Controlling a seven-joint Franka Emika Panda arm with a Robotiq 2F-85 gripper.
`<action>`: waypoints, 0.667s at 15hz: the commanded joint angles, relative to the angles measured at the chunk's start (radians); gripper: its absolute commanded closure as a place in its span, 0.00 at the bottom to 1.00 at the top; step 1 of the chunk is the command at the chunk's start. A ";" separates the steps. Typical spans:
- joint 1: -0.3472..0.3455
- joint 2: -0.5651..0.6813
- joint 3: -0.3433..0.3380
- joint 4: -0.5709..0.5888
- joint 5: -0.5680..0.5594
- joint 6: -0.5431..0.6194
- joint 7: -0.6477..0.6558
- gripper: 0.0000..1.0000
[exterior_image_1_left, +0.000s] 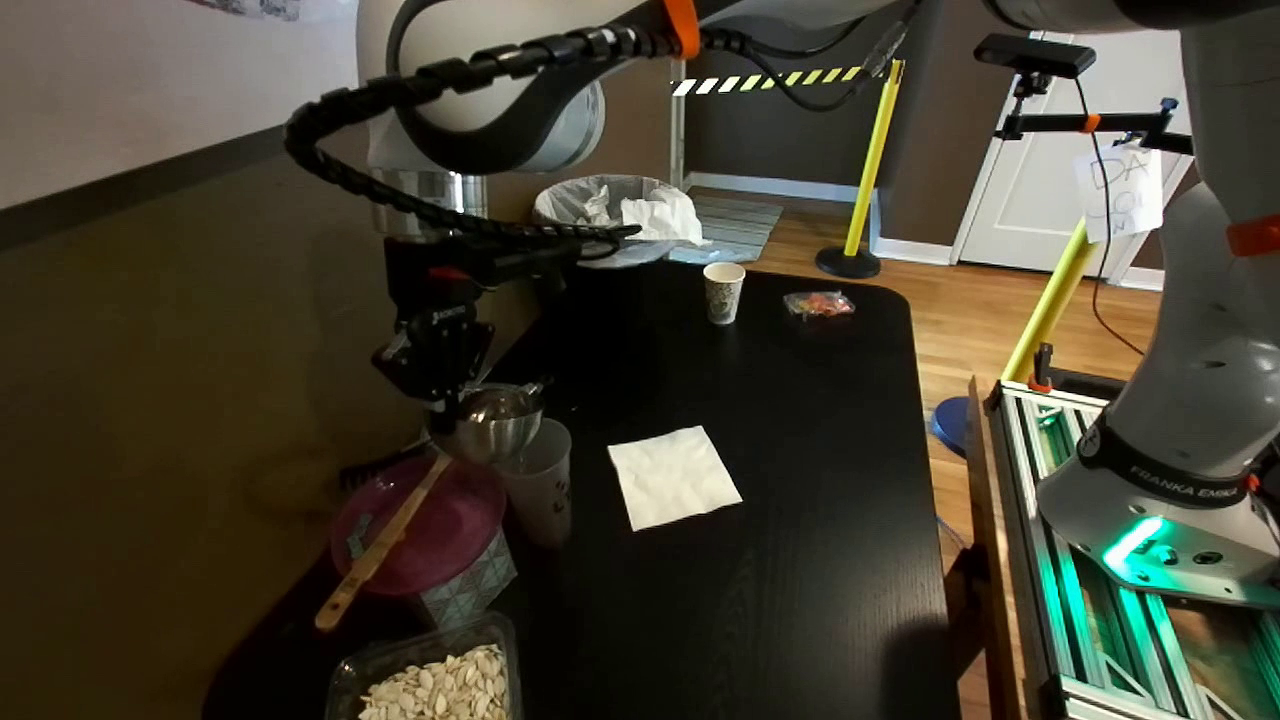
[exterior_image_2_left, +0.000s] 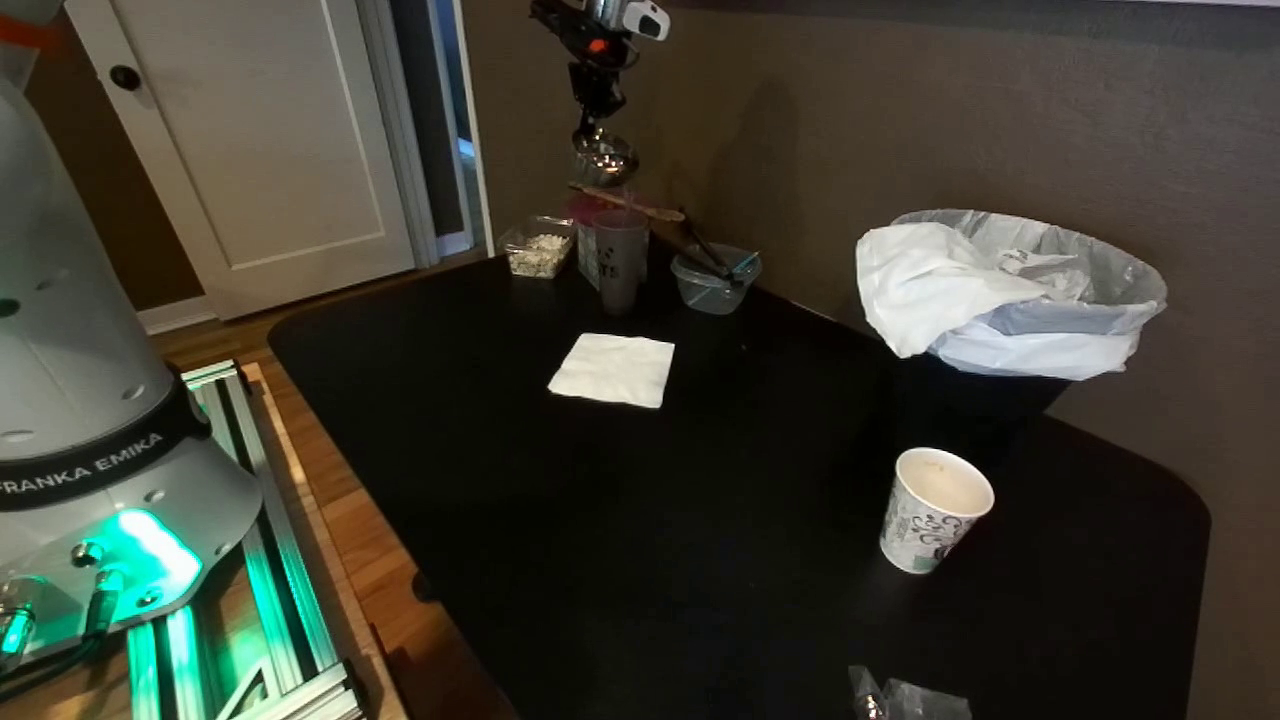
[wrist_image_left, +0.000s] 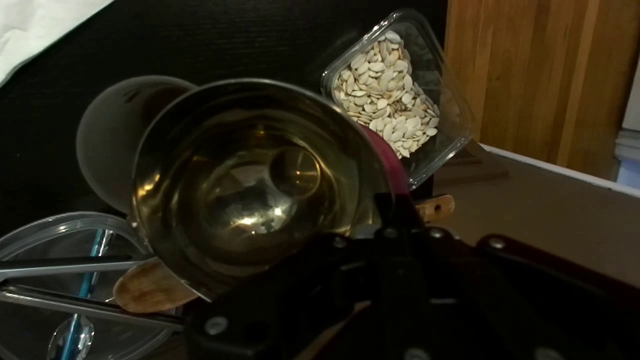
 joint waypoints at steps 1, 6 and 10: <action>-0.022 -0.035 0.015 -0.042 0.040 0.015 -0.033 0.99; -0.034 -0.041 0.017 -0.051 0.062 0.019 -0.047 0.99; -0.047 -0.051 0.020 -0.063 0.088 0.021 -0.067 0.99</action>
